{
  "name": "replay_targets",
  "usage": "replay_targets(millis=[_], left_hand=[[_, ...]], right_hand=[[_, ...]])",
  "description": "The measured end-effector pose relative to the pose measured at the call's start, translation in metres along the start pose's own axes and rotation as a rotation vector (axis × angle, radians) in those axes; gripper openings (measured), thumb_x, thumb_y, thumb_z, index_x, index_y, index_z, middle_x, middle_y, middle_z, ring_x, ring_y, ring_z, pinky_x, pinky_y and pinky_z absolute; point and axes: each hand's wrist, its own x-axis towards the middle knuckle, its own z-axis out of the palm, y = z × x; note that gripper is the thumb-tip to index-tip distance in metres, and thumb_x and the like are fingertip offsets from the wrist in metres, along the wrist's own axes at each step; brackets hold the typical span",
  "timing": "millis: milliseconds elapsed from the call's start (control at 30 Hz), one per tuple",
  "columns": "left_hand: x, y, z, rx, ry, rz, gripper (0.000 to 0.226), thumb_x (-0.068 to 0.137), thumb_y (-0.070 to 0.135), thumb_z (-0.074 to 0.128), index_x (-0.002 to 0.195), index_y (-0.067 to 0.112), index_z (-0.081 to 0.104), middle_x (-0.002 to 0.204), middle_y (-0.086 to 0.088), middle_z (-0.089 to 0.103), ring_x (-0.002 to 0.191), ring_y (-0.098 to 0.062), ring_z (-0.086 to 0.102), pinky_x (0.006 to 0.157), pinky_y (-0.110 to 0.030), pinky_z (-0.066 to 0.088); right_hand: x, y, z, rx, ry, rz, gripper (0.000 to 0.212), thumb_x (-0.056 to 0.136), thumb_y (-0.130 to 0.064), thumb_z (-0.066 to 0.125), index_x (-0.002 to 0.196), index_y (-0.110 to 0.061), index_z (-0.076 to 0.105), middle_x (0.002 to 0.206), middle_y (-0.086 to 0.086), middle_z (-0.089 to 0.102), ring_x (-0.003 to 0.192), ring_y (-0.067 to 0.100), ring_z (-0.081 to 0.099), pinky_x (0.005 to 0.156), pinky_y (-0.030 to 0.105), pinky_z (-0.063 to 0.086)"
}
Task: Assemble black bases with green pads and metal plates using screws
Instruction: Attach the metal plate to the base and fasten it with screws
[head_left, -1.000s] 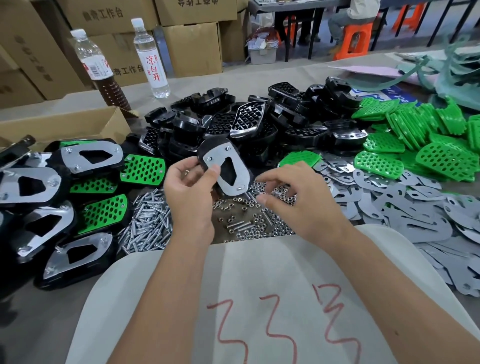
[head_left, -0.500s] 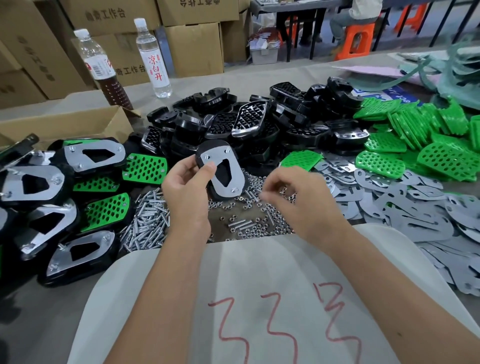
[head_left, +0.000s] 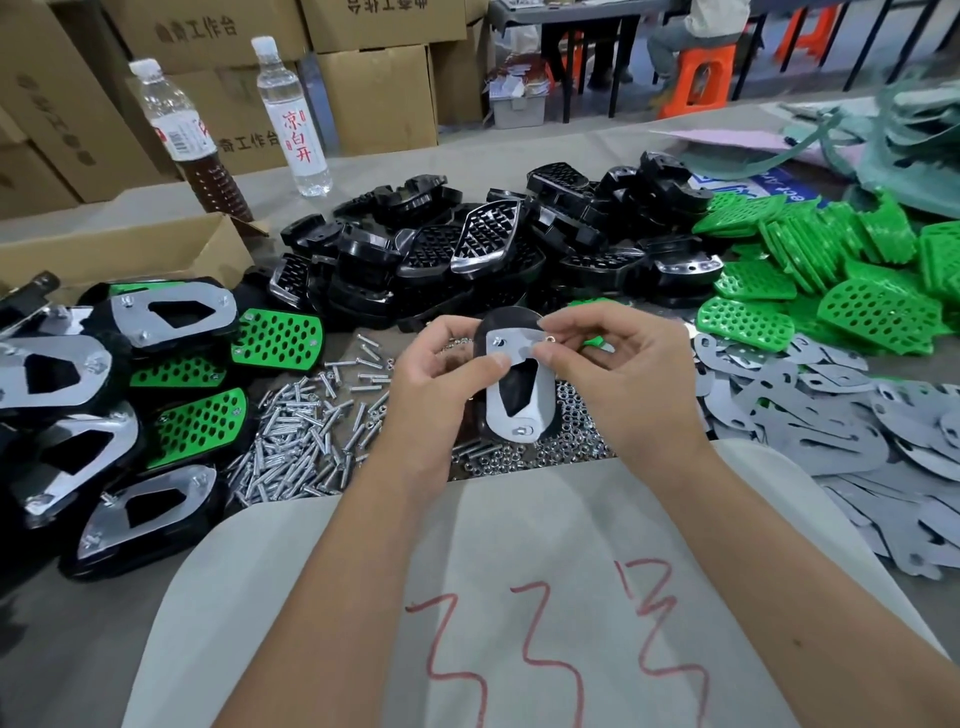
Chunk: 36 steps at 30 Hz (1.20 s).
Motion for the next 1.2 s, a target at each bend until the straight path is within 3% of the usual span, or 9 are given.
replay_targets(millis=[200, 367, 667, 833, 1200], left_hand=[[-0.0005, 0.0004, -0.0007, 0.029, -0.005, 0.004, 0.025, 0.091, 0.001, 0.069, 0.115, 0.006, 0.067, 0.093, -0.018, 0.071, 0.076, -0.029, 0.068, 0.063, -0.033, 0.055], [-0.001, 0.0014, -0.0009, -0.019, -0.009, -0.01, 0.026, 0.089, 0.002, 0.07, 0.115, 0.005, 0.067, 0.093, -0.018, 0.071, 0.074, -0.026, 0.069, 0.059, -0.028, 0.055], [-0.0001, 0.0004, -0.0002, -0.041, 0.011, -0.008, 0.032, 0.075, 0.014, 0.072, 0.108, 0.011, 0.072, 0.086, -0.012, 0.072, 0.072, -0.025, 0.069, 0.06, -0.029, 0.055], [-0.0007, 0.0004, -0.0009, -0.047, -0.006, -0.01, 0.025, 0.084, 0.006, 0.072, 0.108, 0.01, 0.072, 0.087, -0.012, 0.073, 0.071, -0.024, 0.07, 0.058, -0.028, 0.055], [-0.0003, -0.0009, 0.0004, -0.027, 0.011, -0.014, 0.026, 0.077, 0.015, 0.073, 0.103, 0.014, 0.073, 0.087, -0.01, 0.074, 0.074, -0.023, 0.071, 0.059, -0.03, 0.055]], right_hand=[[-0.0009, 0.0005, -0.0001, -0.113, -0.037, -0.018, 0.013, 0.08, -0.006, 0.087, 0.088, -0.014, 0.082, 0.089, 0.002, 0.068, 0.083, 0.021, 0.067, 0.077, 0.044, 0.061], [0.0003, 0.0007, -0.0008, -0.059, -0.046, -0.025, 0.014, 0.08, -0.006, 0.087, 0.089, -0.015, 0.083, 0.087, 0.005, 0.07, 0.08, 0.026, 0.066, 0.073, 0.052, 0.059], [0.0013, 0.0063, -0.0043, -0.068, -0.094, -0.045, 0.018, 0.084, 0.001, 0.081, 0.095, -0.014, 0.083, 0.089, 0.005, 0.069, 0.083, 0.027, 0.067, 0.071, 0.051, 0.063], [-0.0004, 0.0061, -0.0023, -0.082, -0.044, -0.058, 0.009, 0.082, -0.002, 0.085, 0.087, -0.007, 0.08, 0.083, 0.004, 0.069, 0.074, 0.023, 0.063, 0.064, 0.053, 0.06], [-0.0001, 0.0084, -0.0024, -0.178, -0.019, -0.087, 0.009, 0.083, -0.015, 0.084, 0.085, -0.016, 0.076, 0.076, -0.004, 0.066, 0.073, 0.022, 0.061, 0.058, 0.051, 0.056]])
